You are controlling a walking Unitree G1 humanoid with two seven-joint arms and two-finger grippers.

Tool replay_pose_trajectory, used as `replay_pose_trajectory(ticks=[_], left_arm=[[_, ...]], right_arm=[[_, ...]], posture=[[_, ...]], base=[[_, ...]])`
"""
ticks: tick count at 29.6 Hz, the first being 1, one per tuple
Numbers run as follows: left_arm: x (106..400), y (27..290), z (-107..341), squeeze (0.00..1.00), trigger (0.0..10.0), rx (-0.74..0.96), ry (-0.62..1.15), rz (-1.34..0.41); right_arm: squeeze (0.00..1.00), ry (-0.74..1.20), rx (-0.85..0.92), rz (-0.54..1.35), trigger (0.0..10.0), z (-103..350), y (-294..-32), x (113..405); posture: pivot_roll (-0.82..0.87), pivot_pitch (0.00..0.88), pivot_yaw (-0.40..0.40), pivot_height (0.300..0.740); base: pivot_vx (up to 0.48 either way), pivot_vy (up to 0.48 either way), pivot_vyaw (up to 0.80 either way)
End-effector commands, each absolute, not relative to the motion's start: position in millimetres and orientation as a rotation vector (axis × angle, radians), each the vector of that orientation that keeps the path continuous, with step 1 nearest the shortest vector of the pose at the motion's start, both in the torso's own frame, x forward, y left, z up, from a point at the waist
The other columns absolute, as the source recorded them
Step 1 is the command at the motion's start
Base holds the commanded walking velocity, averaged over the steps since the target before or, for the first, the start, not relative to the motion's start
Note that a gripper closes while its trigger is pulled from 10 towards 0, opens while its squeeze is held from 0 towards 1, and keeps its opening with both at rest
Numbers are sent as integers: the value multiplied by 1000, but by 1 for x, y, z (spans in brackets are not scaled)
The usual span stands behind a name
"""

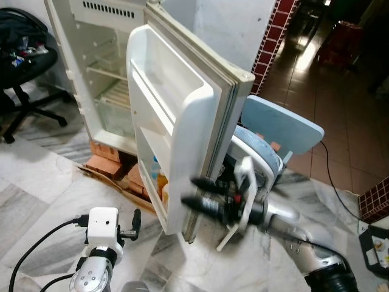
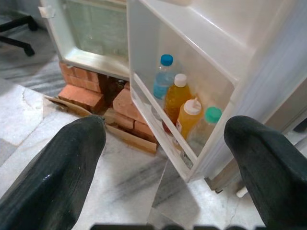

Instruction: Restocking fridge

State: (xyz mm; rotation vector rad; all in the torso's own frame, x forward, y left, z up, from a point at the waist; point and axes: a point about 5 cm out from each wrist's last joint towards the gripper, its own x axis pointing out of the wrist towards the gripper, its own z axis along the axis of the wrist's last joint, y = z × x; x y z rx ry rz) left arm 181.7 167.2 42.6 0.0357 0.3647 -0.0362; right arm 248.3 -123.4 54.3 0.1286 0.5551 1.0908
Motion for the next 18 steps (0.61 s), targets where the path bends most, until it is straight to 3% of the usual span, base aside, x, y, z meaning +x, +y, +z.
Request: replay_pose_trajectory(ticks=[1, 4, 11, 14, 16, 18], left_arm=[[183, 165, 44, 0, 10000, 46, 363, -44], [184, 165, 43, 0, 10000, 49, 367, -48], [184, 164, 43, 0, 10000, 53, 369, -49], [184, 164, 42, 0, 10000, 55, 371, -51], [184, 164, 42, 0, 10000, 55, 371, -51], [184, 164, 41, 0, 10000, 55, 372, -54]], right_arm=[[0, 559, -60, 981, 10000, 52, -139, 265], [0, 529, -326, 629, 10000, 54, -181, 305], [0, 379, -342, 444, 10000, 82, -196, 337], [0, 213, -146, 468, 10000, 109, -180, 354], [0, 194, -116, 482, 10000, 112, -177, 355], [0, 77, 80, 597, 10000, 132, -158, 357]], posture=[[174, 5, -88, 740], [177, 3, -92, 740], [182, 2, -94, 740], [183, 13, -91, 740], [184, 9, -93, 740], [179, 9, -89, 740]], base=[[0, 0, 0], [0, 0, 0], [0, 0, 0], [0, 0, 0], [0, 0, 0], [0, 0, 0]])
